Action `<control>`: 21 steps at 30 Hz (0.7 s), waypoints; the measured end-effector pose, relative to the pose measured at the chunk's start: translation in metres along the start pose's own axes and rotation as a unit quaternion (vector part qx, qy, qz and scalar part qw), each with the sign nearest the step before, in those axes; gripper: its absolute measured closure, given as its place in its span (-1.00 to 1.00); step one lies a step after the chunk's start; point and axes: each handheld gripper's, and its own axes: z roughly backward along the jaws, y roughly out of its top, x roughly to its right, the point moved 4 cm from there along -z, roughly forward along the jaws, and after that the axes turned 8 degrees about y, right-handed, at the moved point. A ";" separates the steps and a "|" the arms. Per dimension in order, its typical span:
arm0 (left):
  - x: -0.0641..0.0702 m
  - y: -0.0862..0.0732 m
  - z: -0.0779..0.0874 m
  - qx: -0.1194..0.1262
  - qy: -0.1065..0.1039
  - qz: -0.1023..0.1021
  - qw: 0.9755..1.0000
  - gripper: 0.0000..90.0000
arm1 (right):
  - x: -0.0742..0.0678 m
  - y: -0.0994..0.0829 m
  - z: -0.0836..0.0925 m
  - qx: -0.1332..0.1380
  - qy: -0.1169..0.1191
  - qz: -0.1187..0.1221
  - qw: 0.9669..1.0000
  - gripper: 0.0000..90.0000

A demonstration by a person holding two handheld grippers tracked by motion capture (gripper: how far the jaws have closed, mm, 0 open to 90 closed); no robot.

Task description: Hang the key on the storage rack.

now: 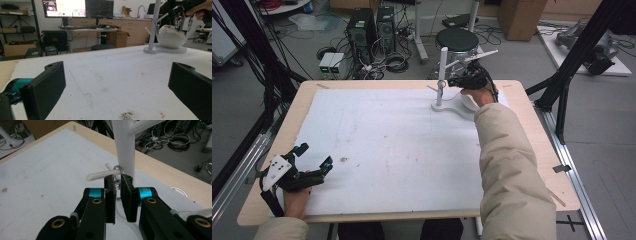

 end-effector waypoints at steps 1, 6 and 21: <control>0.000 0.000 0.000 0.000 0.001 0.000 1.000 -0.96 | -0.001 0.001 0.003 0.003 -0.002 0.005 1.000 0.80; 0.000 0.000 0.000 0.000 0.001 0.000 1.000 -0.96 | -0.013 0.002 0.020 -0.008 -0.005 0.014 1.000 0.72; 0.000 0.000 0.001 0.003 0.001 0.001 1.000 -0.96 | -0.059 -0.014 0.095 0.090 -0.026 0.069 0.993 -0.99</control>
